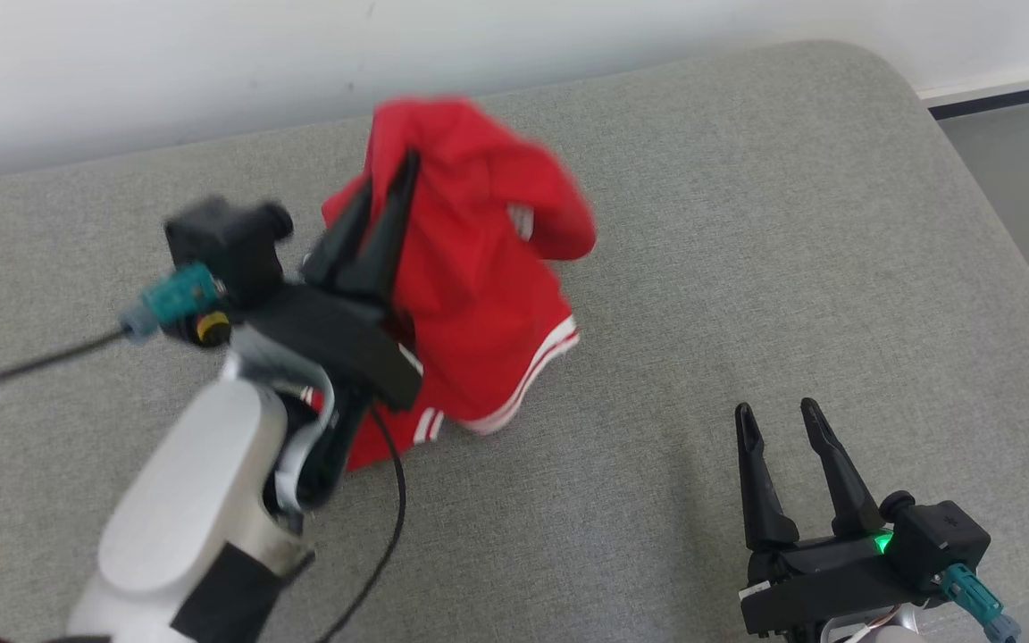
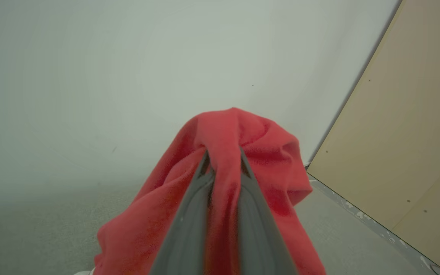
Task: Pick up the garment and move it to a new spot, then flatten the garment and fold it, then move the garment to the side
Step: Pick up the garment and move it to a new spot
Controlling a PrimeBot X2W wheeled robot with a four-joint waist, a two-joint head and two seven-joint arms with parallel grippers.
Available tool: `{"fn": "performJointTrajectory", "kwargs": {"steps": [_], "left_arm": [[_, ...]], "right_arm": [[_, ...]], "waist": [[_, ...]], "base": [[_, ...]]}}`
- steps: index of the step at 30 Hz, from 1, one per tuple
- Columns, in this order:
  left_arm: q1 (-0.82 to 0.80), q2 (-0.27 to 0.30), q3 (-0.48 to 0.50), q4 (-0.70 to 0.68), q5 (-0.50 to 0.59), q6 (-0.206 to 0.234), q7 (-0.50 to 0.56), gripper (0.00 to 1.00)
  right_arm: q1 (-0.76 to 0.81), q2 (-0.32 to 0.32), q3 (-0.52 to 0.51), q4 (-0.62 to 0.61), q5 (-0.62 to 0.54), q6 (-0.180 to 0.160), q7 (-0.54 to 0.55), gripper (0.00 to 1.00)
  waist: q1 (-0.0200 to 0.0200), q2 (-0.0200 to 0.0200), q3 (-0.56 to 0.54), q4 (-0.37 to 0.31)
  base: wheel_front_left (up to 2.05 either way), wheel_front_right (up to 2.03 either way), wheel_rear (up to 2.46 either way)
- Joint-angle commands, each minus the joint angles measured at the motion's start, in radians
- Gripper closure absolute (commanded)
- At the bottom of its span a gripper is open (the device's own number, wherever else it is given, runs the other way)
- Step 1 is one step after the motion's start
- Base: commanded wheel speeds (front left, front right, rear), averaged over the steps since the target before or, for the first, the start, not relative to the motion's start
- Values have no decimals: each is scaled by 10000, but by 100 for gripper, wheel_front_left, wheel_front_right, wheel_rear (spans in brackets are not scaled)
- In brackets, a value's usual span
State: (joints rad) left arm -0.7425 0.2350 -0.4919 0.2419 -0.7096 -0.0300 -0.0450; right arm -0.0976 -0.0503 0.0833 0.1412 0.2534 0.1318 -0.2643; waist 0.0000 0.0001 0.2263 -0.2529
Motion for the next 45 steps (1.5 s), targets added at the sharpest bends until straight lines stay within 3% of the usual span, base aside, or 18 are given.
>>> {"fn": "performJointTrajectory", "kwargs": {"steps": [1,12,13,14,23,30,33,37,45], "left_arm": [[314,-52,-70,184,59,-35,-162,100],[1517,-507,-839,2481,62,-504,-906,100],[1502,-564,-883,2536,138,-545,-1085,73],[1472,-633,-939,2573,186,-568,-1219,0],[1330,-641,-709,1878,567,-502,-2044,0],[1849,-134,104,1128,1046,-112,-2195,0],[2523,212,1004,369,1817,202,-2206,0],[3652,321,2119,-578,2530,306,-2193,0],[6067,-304,4231,-1904,3792,-105,-2192,0]], "right_arm": [[-18,0,20,-16,-31,-21,-21,0],[-102,1,-64,22,-87,-21,-21,0],[-79,1,-57,15,-98,-21,-21,0],[-55,1,-78,2,-107,-21,-21,0],[230,0,-174,-47,-246,-21,-19,0],[336,1,-261,-250,-336,-21,-19,0],[316,-2,-209,-377,-394,-21,-21,0],[367,-2,-201,-478,-435,-21,-20,0],[563,-2,-190,-484,-545,-22,-20,0]], "waist": [[0,-1,30,7],[0,-1,26,175],[0,-1,3,218],[0,-1,-33,279],[0,-1,-469,708],[0,-1,-767,1109],[0,-1,-879,1216],[0,-1,-978,1265],[0,-1,-1206,1451]], "base": [[0,0,0],[0,0,0],[0,0,0],[0,0,0],[0,0,0],[0,0,0],[0,0,0],[0,0,0],[0,0,0]]}}
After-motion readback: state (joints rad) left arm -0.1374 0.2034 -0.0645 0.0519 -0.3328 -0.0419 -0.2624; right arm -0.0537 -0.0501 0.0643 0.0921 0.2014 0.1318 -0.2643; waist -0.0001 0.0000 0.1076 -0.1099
